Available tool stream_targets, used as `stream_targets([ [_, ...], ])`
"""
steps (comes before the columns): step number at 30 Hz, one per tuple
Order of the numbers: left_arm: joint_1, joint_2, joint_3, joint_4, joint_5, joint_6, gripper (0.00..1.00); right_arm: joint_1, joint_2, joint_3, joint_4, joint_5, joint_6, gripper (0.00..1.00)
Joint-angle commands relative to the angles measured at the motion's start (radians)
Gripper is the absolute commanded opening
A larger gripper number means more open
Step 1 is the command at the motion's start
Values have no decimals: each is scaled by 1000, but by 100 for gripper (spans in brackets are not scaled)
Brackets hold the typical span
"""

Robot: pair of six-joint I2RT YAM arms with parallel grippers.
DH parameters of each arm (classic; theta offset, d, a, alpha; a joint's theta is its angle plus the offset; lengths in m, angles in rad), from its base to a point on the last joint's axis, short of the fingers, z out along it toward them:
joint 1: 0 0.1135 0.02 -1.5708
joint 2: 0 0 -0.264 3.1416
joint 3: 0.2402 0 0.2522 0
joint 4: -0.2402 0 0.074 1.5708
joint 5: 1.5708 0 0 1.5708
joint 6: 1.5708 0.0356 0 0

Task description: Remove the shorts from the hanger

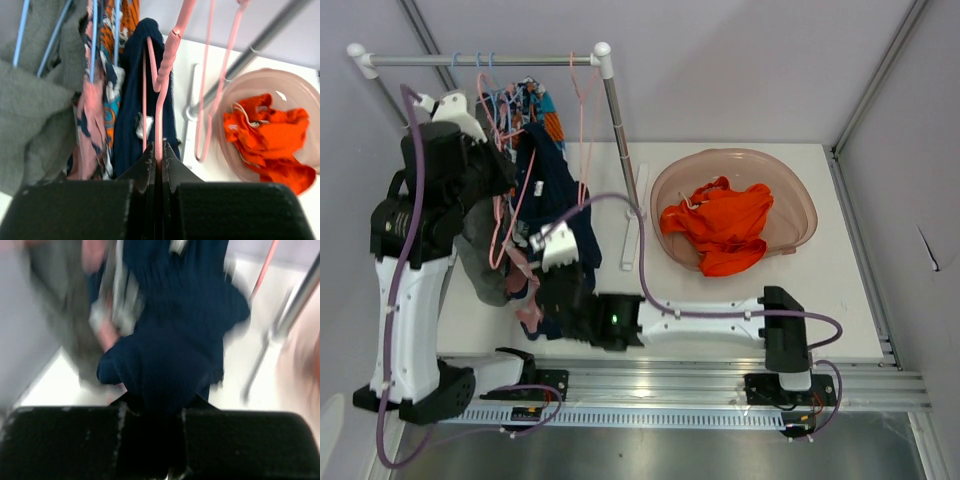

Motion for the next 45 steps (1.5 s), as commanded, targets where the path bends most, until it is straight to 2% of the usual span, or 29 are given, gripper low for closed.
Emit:
stream_targets([
  [1, 4, -153, -123, 42, 79, -9, 0, -128, 47, 293, -3, -122, -117, 0],
  [4, 4, -221, -234, 63, 145, -15, 0, -166, 113, 455, -112, -140, -139, 0],
  [7, 4, -235, -231, 42, 150, -7, 0, -172, 102, 459, -154, -118, -143, 0],
  [10, 4, -229, -204, 34, 140, -7, 0, -146, 3, 312, -160, -107, -87, 0],
  [12, 4, -219, -173, 42, 147, -20, 0, -110, -54, 146, -144, -88, -48, 0],
  [15, 4, -185, -138, 50, 130, -17, 0, -35, -155, -30, -164, -11, 50, 0],
  [18, 4, -168, -130, 59, 64, -1, 0, 37, -252, -147, -149, 99, 61, 0],
  [20, 4, -175, -138, 79, 36, 3, 0, 81, -316, -166, -144, 153, 6, 0],
  [23, 4, -201, -205, 108, 38, 2, 0, 65, -398, -135, -134, 198, -111, 0],
  [25, 4, -215, -225, 117, 48, -3, 0, 1, -459, -121, -68, 167, -191, 0],
  [26, 4, -220, -243, 126, 53, -4, 0, -29, -476, -99, -22, 134, -285, 0],
  [27, 4, -221, -259, 129, 55, -1, 0, -100, -490, -82, 16, 111, -319, 0],
  [32, 4, -241, -291, 125, 42, 17, 0, -344, -470, 98, 30, -81, -461, 0],
  [38, 4, -254, -317, 128, 41, 23, 0, -585, -357, 382, 1, -216, -501, 0],
  [40, 4, -255, -325, 132, 44, 22, 0, -631, -323, 425, -5, -233, -498, 0],
  [45, 4, -271, -358, 140, 45, 19, 0, -793, -312, 399, -40, -308, -421, 0],
])
